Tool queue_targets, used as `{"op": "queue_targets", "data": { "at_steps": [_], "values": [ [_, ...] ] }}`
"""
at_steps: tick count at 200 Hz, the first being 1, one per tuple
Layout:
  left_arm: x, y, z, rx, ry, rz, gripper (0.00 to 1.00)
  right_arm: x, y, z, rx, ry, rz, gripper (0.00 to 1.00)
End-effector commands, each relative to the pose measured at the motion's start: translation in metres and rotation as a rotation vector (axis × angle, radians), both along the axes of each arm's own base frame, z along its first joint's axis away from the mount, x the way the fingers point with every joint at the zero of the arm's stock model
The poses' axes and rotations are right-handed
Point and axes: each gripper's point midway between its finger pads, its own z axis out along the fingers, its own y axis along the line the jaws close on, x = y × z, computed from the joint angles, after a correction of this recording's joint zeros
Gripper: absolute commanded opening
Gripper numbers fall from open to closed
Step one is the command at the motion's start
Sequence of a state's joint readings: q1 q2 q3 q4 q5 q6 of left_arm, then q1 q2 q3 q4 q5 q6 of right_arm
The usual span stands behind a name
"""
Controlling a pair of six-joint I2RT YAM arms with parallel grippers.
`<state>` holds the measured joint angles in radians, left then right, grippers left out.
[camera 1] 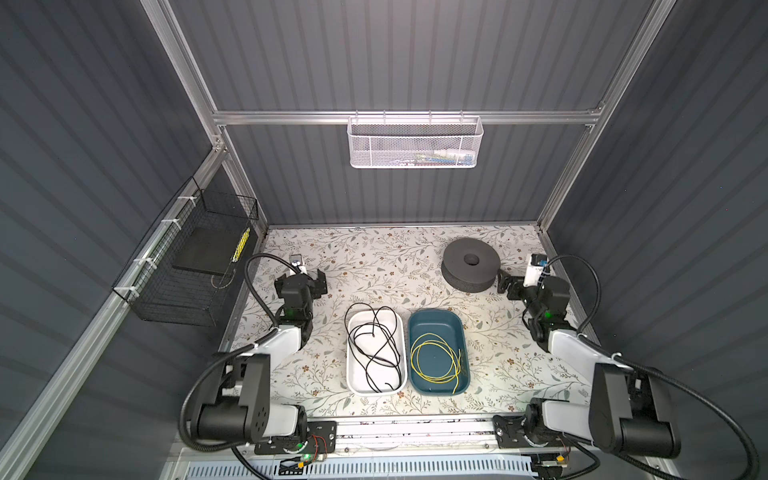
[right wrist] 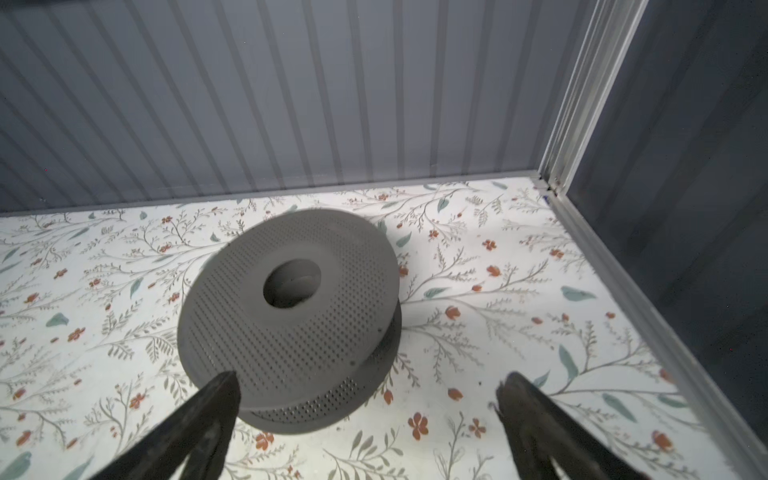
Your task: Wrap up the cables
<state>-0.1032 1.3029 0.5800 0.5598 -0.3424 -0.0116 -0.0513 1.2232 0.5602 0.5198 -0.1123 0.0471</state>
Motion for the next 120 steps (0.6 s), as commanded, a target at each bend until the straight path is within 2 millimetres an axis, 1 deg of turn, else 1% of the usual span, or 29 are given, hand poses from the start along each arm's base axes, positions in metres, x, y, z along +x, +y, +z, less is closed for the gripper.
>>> {"op": "queue_targets", "data": {
  "at_steps": [1,7,11,15,19,20,24,33,44,51,57,61,68,76,82,86,89,92,98,114,120],
  "values": [
    [-0.013,0.005,0.034,-0.040,0.001,0.028,0.99,-0.010,0.004,0.032,-0.046,0.094,-0.094,0.99],
    [-0.018,0.005,0.048,-0.055,-0.011,0.028,0.99,-0.011,0.007,0.045,-0.048,0.113,-0.116,0.99],
    [-0.021,0.006,0.056,-0.071,-0.013,0.036,0.99,-0.016,0.009,0.067,-0.025,0.097,-0.130,0.99],
    [-0.024,0.008,0.064,-0.095,-0.016,0.049,0.99,-0.020,0.011,0.077,0.003,0.115,-0.140,0.99],
    [-0.028,0.010,0.072,-0.124,-0.019,0.068,0.99,-0.024,0.013,0.085,0.042,0.141,-0.139,0.99],
    [-0.029,0.011,0.073,-0.131,-0.015,0.074,0.99,-0.025,0.013,0.090,0.053,0.139,-0.139,0.99],
    [-0.032,0.014,0.082,-0.166,-0.023,0.100,0.99,-0.030,0.015,0.096,0.092,0.171,-0.141,0.99],
    [-0.043,0.020,0.095,-0.251,-0.010,0.162,0.99,-0.037,0.019,0.115,0.174,0.195,-0.133,0.99],
    [-0.062,0.029,0.108,-0.343,0.019,0.250,0.99,-0.049,0.014,0.112,0.334,0.244,-0.204,0.99],
    [-0.074,0.035,0.111,-0.358,0.039,0.294,0.99,-0.051,0.024,0.110,0.418,0.254,-0.133,0.99],
    [-0.081,0.036,0.114,-0.374,0.035,0.306,0.99,-0.052,0.029,0.108,0.468,0.263,-0.090,0.89],
    [-0.084,0.035,0.114,-0.383,0.034,0.296,0.99,-0.053,0.031,0.105,0.489,0.282,-0.083,0.81],
    [-0.085,0.026,0.115,-0.386,0.030,0.230,0.99,-0.054,0.035,0.100,0.493,0.326,-0.076,0.69],
    [-0.086,0.013,0.113,-0.398,0.037,0.149,0.99,-0.056,0.040,0.093,0.490,0.384,-0.076,0.60],
    [-0.088,0.006,0.108,-0.416,0.056,0.112,0.99,-0.058,0.043,0.087,0.477,0.429,-0.087,0.52],
    [-0.091,0.004,0.104,-0.431,0.070,0.108,0.99,-0.061,0.045,0.085,0.465,0.453,-0.098,0.45],
    [-0.093,0.003,0.099,-0.445,0.088,0.112,0.99,-0.059,0.047,0.077,0.452,0.493,-0.113,0.40],
    [-0.095,0.003,0.094,-0.458,0.107,0.121,0.99,-0.060,0.050,0.074,0.438,0.515,-0.122,0.37],
    [-0.099,0.003,0.084,-0.481,0.143,0.138,0.99,-0.063,0.058,0.068,0.401,0.554,-0.126,0.34],
    [-0.107,-0.003,0.057,-0.503,0.249,0.141,0.99,-0.074,0.088,0.058,0.274,0.630,-0.113,0.33],
    [-0.110,-0.005,0.049,-0.509,0.282,0.137,0.99,-0.079,0.104,0.054,0.236,0.656,-0.088,0.33]
  ]
}}
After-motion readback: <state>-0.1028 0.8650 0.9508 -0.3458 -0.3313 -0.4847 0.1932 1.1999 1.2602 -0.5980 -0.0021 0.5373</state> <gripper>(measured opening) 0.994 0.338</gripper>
